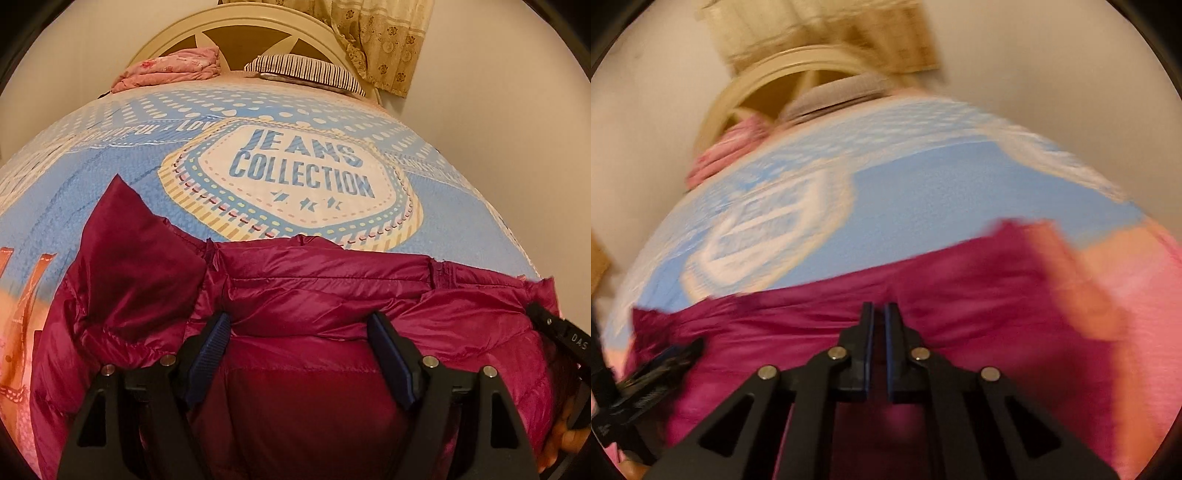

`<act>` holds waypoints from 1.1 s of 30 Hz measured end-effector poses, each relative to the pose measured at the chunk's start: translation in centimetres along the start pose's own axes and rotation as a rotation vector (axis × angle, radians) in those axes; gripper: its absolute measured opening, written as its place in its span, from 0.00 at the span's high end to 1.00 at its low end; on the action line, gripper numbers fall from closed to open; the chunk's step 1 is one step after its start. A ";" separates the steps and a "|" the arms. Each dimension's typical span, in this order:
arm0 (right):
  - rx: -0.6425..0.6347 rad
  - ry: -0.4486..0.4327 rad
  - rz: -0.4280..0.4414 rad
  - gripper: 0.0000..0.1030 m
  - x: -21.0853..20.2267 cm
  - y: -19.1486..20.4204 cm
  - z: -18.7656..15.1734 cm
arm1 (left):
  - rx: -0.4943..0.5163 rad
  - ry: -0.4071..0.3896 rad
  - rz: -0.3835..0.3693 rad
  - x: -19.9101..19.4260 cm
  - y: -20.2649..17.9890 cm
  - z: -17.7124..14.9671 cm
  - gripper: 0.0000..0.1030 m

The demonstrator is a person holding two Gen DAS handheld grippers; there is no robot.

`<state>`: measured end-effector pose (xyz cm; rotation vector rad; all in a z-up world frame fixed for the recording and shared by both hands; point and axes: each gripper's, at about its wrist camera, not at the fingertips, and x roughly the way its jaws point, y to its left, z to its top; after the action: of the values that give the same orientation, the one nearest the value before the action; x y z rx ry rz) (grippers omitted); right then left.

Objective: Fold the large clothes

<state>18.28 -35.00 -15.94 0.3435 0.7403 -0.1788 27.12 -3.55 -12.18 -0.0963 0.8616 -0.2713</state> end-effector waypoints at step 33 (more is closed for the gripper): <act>0.065 -0.028 0.002 0.86 -3.1 -2.7 -1.1 | -0.091 0.019 0.236 -1.5 8.9 -0.7 0.19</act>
<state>14.61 -36.96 -15.21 0.4031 0.7073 -0.2054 27.45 5.45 -13.27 -0.0762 0.8955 -0.0118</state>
